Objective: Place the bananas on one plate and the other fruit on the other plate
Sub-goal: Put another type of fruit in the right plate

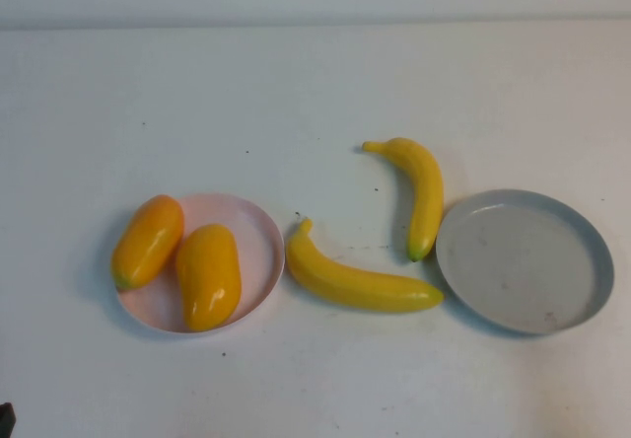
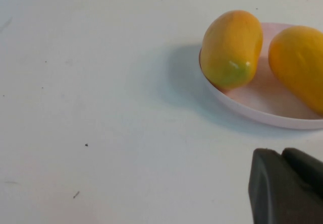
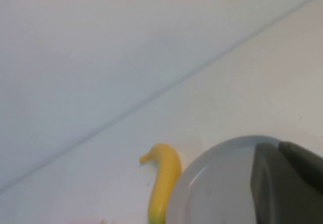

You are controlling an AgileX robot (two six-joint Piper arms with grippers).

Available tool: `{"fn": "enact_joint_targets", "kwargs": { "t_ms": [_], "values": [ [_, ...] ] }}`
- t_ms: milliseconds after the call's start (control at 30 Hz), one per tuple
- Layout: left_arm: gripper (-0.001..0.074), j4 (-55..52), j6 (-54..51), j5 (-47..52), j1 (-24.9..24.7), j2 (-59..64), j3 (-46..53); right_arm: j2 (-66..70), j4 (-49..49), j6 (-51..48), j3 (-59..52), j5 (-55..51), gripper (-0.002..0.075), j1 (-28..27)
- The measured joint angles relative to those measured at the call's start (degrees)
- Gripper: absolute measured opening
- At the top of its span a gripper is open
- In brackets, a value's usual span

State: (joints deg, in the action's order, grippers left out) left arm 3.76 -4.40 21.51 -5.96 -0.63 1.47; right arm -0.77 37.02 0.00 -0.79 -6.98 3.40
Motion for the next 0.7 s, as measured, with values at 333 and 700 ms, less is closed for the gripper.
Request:
{"fn": "enact_joint_targets", "kwargs": {
  "t_ms": [333,700],
  "values": [
    [0.0,0.0,0.0,0.0,0.0,0.0,0.0,19.1,-2.9,-5.0,21.1,-29.1,-0.0017,0.0],
    [0.0,0.0,0.0,0.0,0.0,0.0,0.0,48.9,-4.3,-20.8,38.5,-43.2,-0.0017,0.1]
  ]
}}
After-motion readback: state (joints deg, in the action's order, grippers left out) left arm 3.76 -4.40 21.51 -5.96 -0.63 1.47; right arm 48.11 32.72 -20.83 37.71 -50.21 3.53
